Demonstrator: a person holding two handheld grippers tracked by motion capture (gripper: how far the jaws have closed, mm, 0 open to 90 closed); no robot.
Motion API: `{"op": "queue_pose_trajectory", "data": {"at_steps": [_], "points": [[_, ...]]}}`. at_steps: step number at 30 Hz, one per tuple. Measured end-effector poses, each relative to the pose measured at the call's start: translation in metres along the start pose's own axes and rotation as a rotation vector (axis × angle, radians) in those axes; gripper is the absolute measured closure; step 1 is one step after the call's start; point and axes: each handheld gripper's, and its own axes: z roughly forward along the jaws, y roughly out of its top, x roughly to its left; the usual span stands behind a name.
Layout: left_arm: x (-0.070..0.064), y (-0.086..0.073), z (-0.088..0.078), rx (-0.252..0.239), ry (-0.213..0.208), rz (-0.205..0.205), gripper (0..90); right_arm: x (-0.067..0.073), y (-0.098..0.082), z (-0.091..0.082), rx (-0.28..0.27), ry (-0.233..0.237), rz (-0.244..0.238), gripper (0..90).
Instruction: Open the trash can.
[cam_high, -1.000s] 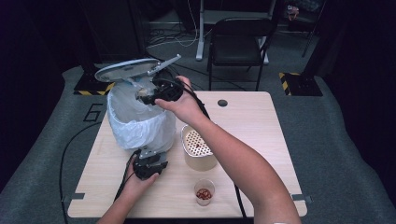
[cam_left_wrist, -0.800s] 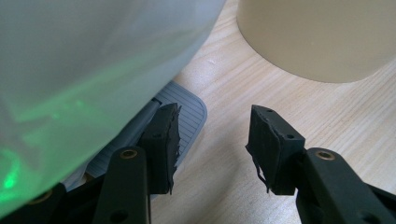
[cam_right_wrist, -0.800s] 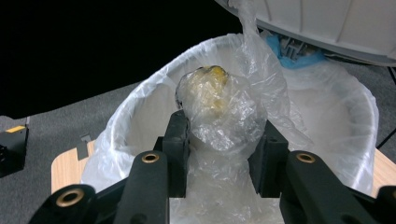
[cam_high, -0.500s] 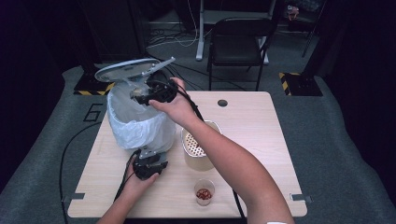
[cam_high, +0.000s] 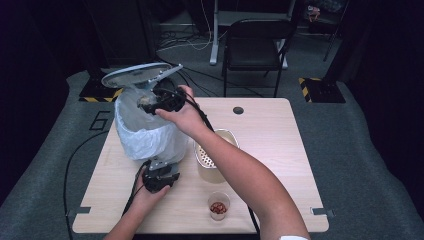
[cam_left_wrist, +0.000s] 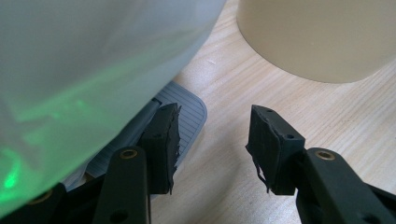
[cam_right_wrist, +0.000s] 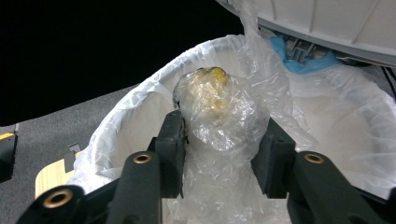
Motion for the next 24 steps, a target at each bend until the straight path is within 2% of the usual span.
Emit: {"op": "queue_pose_trajectory", "data": {"at_steps": [1, 2, 5, 6, 8, 9, 13, 14, 16, 17, 18, 19, 20, 21, 24], "points": [[0.000, 0.000, 0.000, 0.002, 0.000, 0.006, 53.2, 0.001, -0.001, 0.002, 0.006, 0.003, 0.007, 50.8], [0.000, 0.000, 0.000, 0.002, -0.002, 0.004, 53.2, 0.000, -0.001, 0.004, 0.007, 0.002, 0.012, 46.9], [0.000, 0.000, 0.001, -0.007, -0.011, -0.011, 53.2, 0.000, -0.002, 0.004, 0.011, -0.011, 0.017, 39.4], [0.000, 0.000, 0.000, -0.004, -0.008, -0.005, 53.2, 0.000, -0.003, 0.003, 0.008, -0.010, 0.021, 37.3], [0.000, 0.000, 0.001, -0.007, -0.010, -0.005, 53.2, -0.001, -0.003, 0.001, 0.000, -0.003, 0.030, 36.7], [0.002, 0.000, -0.001, 0.013, -0.008, 0.018, 53.2, -0.001, -0.004, -0.001, -0.002, 0.001, 0.026, 36.7], [0.003, 0.000, -0.001, 0.016, -0.010, 0.020, 53.2, -0.001, -0.005, -0.007, -0.001, -0.001, 0.019, 36.7], [0.000, 0.000, 0.001, -0.008, -0.012, -0.012, 53.2, -0.001, -0.006, -0.009, -0.005, 0.000, 0.015, 36.8], [0.001, 0.000, 0.000, 0.003, -0.009, 0.006, 53.2, 0.000, -0.007, -0.016, -0.008, 0.003, 0.005, 38.0], [0.000, 0.000, 0.001, -0.009, -0.012, -0.012, 53.3, 0.001, -0.008, -0.019, -0.011, 0.002, 0.001, 38.8], [0.003, 0.000, -0.001, 0.011, -0.011, 0.018, 53.2, 0.002, -0.010, -0.024, -0.005, -0.006, 0.001, 39.8], [0.002, 0.000, 0.000, 0.000, -0.013, 0.001, 53.3, 0.002, -0.012, -0.027, 0.000, -0.009, -0.001, 40.3], [0.003, 0.000, -0.001, 0.013, -0.010, 0.018, 53.3, 0.003, -0.014, -0.032, -0.003, -0.011, -0.008, 40.9], [0.003, 0.000, 0.000, 0.000, -0.006, 0.013, 53.3, 0.003, -0.017, -0.036, -0.003, -0.016, -0.011, 41.3], [0.002, 0.000, 0.000, 0.002, -0.005, 0.016, 53.3, 0.002, -0.024, -0.050, -0.016, -0.038, -0.022, 42.2]]}}
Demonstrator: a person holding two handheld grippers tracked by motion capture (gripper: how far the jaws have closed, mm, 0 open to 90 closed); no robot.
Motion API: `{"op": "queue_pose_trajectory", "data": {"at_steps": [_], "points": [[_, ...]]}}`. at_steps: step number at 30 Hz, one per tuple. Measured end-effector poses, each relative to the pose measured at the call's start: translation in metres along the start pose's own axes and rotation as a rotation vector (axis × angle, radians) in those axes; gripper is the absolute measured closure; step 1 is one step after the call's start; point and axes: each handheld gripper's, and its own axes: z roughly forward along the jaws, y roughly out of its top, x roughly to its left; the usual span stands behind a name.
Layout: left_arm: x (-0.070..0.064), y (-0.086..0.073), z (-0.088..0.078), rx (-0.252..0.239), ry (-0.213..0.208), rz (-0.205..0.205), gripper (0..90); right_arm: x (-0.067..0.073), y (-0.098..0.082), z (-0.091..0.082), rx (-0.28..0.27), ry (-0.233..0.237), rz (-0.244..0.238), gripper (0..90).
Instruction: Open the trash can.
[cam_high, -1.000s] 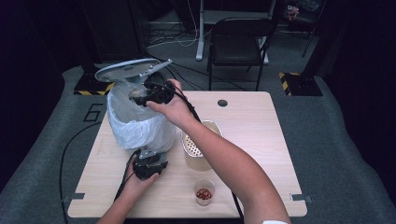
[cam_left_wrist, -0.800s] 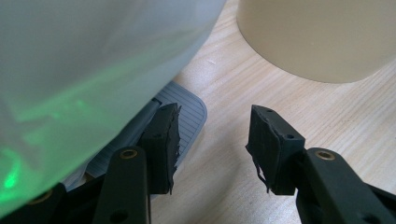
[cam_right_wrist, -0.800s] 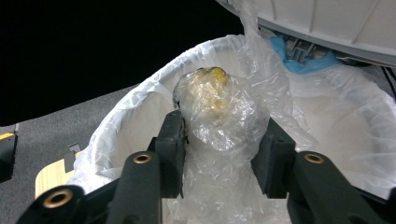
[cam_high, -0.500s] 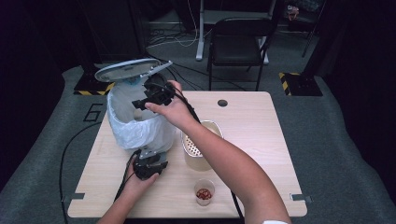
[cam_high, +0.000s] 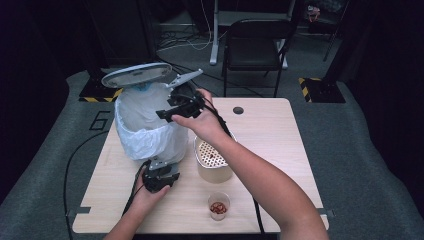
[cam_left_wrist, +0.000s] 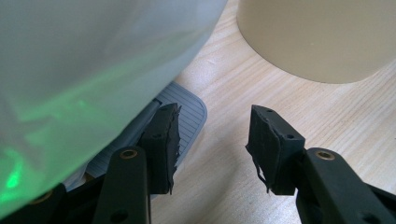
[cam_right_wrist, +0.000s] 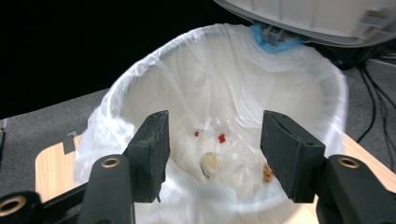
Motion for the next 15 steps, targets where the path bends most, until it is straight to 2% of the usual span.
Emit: {"op": "queue_pose_trajectory", "data": {"at_steps": [1, 2, 3, 4, 5, 6, 8, 10, 11, 12, 13, 14, 15], "points": [[0.000, 0.000, 0.000, 0.001, 0.002, 0.002, 53.3, -0.001, -0.003, -0.004, -0.005, -0.004, 0.000, 42.3], [-0.003, 0.000, 0.001, -0.018, 0.004, -0.027, 53.3, -0.002, -0.006, -0.009, -0.007, -0.012, 0.001, 42.8], [-0.003, 0.000, 0.001, -0.018, 0.005, -0.023, 53.2, -0.003, -0.009, -0.013, -0.017, -0.019, 0.000, 44.1], [0.000, 0.000, 0.000, 0.002, 0.006, 0.004, 53.2, -0.004, -0.012, -0.018, -0.016, -0.019, 0.000, 44.6], [-0.001, 0.000, 0.000, 0.003, 0.009, 0.003, 53.3, -0.005, -0.015, -0.021, -0.013, -0.020, 0.000, 44.5], [-0.003, 0.000, 0.001, -0.019, 0.007, -0.027, 53.3, -0.006, -0.020, -0.027, -0.016, -0.026, -0.004, 44.5], [-0.003, 0.000, 0.001, -0.019, 0.007, -0.021, 53.2, -0.006, -0.025, -0.032, -0.019, -0.031, -0.008, 44.5], [-0.003, 0.000, 0.001, -0.018, 0.009, -0.018, 53.3, -0.006, -0.040, -0.046, -0.026, -0.038, -0.009, 44.5], [-0.001, 0.000, 0.000, -0.002, 0.007, 0.006, 53.2, -0.006, -0.046, -0.049, -0.027, -0.040, -0.009, 44.3], [-0.001, 0.000, 0.000, 0.005, 0.012, 0.009, 53.2, -0.005, -0.052, -0.052, -0.021, -0.049, -0.019, 44.1], [-0.003, 0.000, 0.001, -0.020, 0.003, -0.012, 53.2, -0.004, -0.059, -0.056, -0.022, -0.056, -0.029, 43.6], [-0.001, 0.000, 0.000, -0.005, 0.006, 0.012, 53.2, -0.003, -0.065, -0.058, -0.021, -0.055, -0.027, 42.1], [-0.003, 0.000, 0.001, -0.021, 0.009, -0.012, 53.2, -0.002, -0.071, -0.061, -0.023, -0.056, -0.024, 41.0]]}}
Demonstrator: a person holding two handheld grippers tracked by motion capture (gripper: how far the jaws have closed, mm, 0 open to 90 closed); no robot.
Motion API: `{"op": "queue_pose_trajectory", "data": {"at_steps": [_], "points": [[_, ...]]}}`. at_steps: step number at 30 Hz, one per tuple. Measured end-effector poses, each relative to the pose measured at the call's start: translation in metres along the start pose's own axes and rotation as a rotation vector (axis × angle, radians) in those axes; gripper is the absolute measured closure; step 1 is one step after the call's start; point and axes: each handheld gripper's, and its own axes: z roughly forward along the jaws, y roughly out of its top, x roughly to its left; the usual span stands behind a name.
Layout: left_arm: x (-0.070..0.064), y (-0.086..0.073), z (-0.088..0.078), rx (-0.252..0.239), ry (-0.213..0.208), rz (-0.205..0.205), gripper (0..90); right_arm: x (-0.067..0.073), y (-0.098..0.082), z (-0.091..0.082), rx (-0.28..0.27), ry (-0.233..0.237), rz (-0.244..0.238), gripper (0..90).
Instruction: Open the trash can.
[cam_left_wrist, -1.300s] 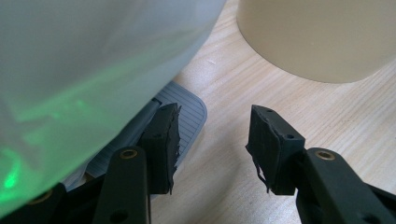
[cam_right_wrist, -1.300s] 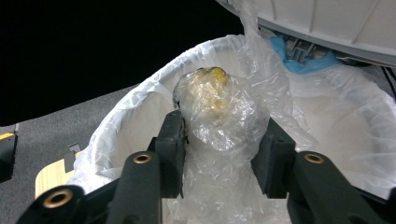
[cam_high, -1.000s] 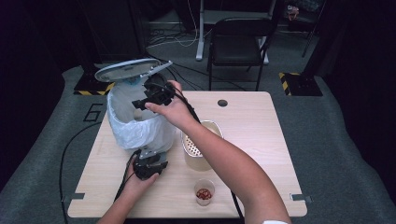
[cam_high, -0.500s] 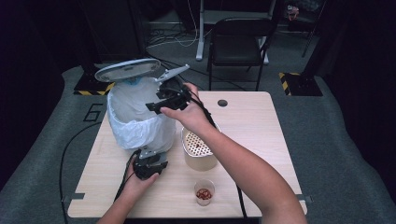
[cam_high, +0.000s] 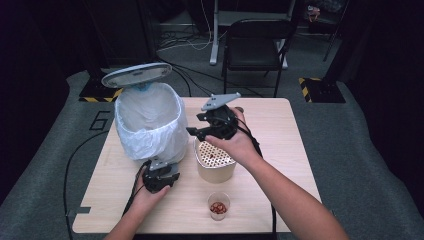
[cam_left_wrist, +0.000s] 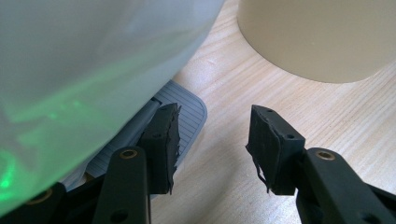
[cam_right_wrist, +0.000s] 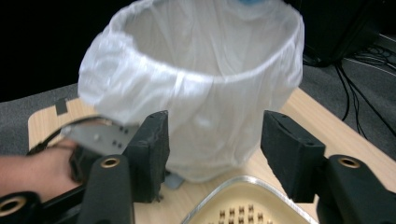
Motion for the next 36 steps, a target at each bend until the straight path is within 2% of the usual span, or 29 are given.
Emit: {"op": "queue_pose_trajectory", "data": {"at_steps": [2, 5, 6, 7, 8, 13, 14, 18, 19, 21, 22, 23, 24, 25, 31, 32, 36], "points": [[0.002, 0.000, -0.002, 0.022, 0.003, 0.025, 53.2, 0.003, -0.014, -0.006, 0.002, 0.000, 0.008, 38.0], [0.003, 0.001, -0.002, 0.026, -0.001, 0.028, 53.2, 0.005, -0.031, -0.014, -0.014, 0.021, 0.017, 37.5], [0.003, 0.001, -0.002, 0.028, -0.004, 0.034, 53.2, 0.007, -0.038, -0.018, -0.017, 0.022, 0.036, 37.4], [0.003, 0.001, -0.002, 0.028, -0.002, 0.034, 53.2, 0.008, -0.042, -0.020, -0.012, 0.018, 0.034, 37.4], [0.000, 0.000, 0.000, 0.003, -0.006, 0.005, 53.2, 0.010, -0.048, -0.023, -0.007, 0.004, 0.027, 37.6], [0.001, 0.000, -0.001, 0.008, -0.004, 0.012, 53.2, 0.016, -0.075, -0.031, 0.006, -0.018, 0.022, 39.4], [0.001, 0.000, -0.001, 0.008, -0.005, 0.013, 53.2, 0.016, -0.075, -0.031, 0.006, -0.018, 0.022, 39.4], [0.000, 0.000, 0.000, 0.003, -0.002, 0.010, 53.2, 0.021, -0.103, -0.040, -0.004, 0.006, 0.066, 36.7], [0.002, 0.000, -0.002, 0.026, 0.001, 0.036, 53.2, 0.023, -0.109, -0.042, -0.009, 0.008, 0.072, 35.8], [0.000, 0.000, -0.001, 0.008, 0.002, 0.011, 53.2, 0.026, -0.117, -0.043, -0.001, 0.008, 0.071, 34.2], [0.000, 0.000, -0.001, 0.010, 0.002, 0.011, 53.2, 0.028, -0.123, -0.044, 0.001, -0.001, 0.070, 33.0], [0.001, 0.000, -0.001, 0.015, 0.003, 0.024, 53.2, 0.029, -0.125, -0.044, 0.005, -0.001, 0.068, 32.3], [0.000, 0.000, -0.001, 0.010, 0.003, 0.011, 53.2, 0.030, -0.129, -0.044, 0.006, -0.003, 0.068, 31.2], [0.002, 0.001, -0.002, 0.033, 0.006, 0.042, 53.2, 0.031, -0.131, -0.045, 0.005, -0.006, 0.067, 30.1], [0.002, 0.001, -0.002, 0.033, 0.006, 0.043, 53.2, 0.036, -0.145, -0.042, -0.003, 0.023, 0.072, 25.0], [0.000, 0.000, -0.001, 0.008, 0.001, 0.012, 53.2, 0.037, -0.146, -0.042, -0.001, 0.026, 0.073, 24.1], [0.002, 0.001, -0.002, 0.029, 0.000, 0.034, 53.2, 0.042, -0.154, -0.038, 0.005, 0.048, 0.069, 22.4]]}}
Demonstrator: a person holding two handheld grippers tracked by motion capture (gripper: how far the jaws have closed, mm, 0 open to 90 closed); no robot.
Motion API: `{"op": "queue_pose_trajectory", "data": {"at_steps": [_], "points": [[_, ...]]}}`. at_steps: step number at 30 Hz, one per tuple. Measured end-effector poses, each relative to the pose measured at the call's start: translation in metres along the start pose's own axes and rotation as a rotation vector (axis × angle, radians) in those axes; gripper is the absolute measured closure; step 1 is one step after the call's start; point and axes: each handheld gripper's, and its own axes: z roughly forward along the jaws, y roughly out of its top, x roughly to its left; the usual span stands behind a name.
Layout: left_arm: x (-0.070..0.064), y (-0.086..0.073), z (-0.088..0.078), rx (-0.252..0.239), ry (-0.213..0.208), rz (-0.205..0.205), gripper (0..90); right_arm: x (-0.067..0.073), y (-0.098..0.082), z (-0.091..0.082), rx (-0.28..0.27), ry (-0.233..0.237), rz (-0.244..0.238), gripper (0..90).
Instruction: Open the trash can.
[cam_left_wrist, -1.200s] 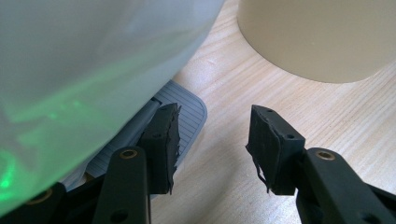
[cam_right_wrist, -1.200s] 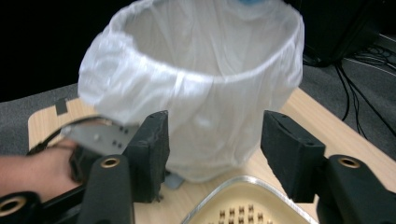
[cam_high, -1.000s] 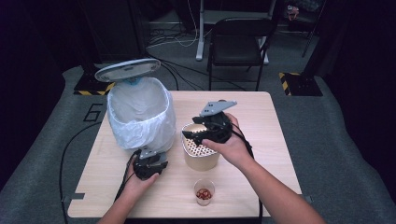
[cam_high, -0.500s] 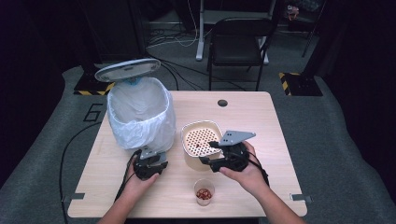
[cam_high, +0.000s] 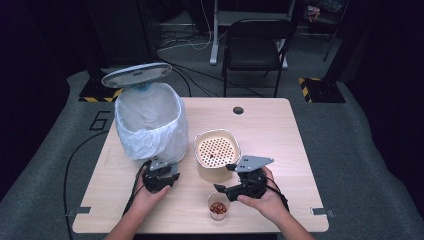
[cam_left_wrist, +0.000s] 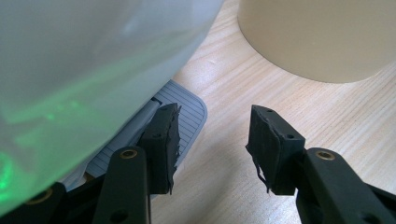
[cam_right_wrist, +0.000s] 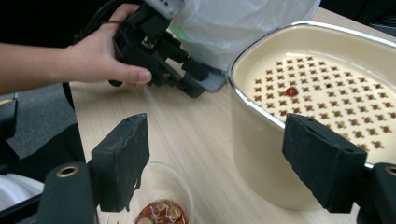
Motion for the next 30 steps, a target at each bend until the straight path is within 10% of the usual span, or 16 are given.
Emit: {"op": "queue_pose_trajectory", "data": {"at_steps": [30], "points": [[-0.002, 0.000, 0.002, -0.023, 0.003, -0.024, 53.3, 0.006, -0.045, 0.018, 0.079, 0.033, 0.015, 76.2]]}}
